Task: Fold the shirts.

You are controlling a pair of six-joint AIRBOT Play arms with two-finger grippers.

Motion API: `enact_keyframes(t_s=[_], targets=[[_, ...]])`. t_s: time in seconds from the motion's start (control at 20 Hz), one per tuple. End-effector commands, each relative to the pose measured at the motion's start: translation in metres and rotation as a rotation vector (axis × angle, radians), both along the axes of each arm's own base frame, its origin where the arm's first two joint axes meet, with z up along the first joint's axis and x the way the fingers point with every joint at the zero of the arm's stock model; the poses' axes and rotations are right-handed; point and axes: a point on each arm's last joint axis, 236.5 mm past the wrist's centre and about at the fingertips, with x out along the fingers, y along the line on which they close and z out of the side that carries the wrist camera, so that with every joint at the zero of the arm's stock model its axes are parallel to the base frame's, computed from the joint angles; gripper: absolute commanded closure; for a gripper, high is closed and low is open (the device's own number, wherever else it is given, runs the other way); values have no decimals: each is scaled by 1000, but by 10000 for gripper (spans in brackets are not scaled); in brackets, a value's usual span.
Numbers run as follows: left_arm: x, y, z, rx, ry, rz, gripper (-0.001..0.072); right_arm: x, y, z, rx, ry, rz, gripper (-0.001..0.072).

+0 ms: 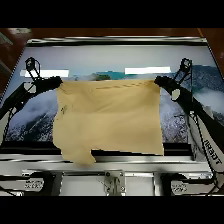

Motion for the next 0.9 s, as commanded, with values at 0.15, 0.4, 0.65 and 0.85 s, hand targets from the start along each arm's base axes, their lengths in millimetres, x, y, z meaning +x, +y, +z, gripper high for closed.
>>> enact_keyframes(t_s=[0.15,0.4,0.65,0.85], targets=[[-36,-20,-50,-2,227,-124,667,-26,14,-36,57,193,38,650],[-106,-25,-79,-34,538,-277,668,-74,17,-64,52,437,104,650],[-153,-25,-87,-60,725,-357,668,-116,14,-81,47,627,138,650],[-173,-9,-96,-30,837,-298,668,-128,13,-86,39,683,145,650]])
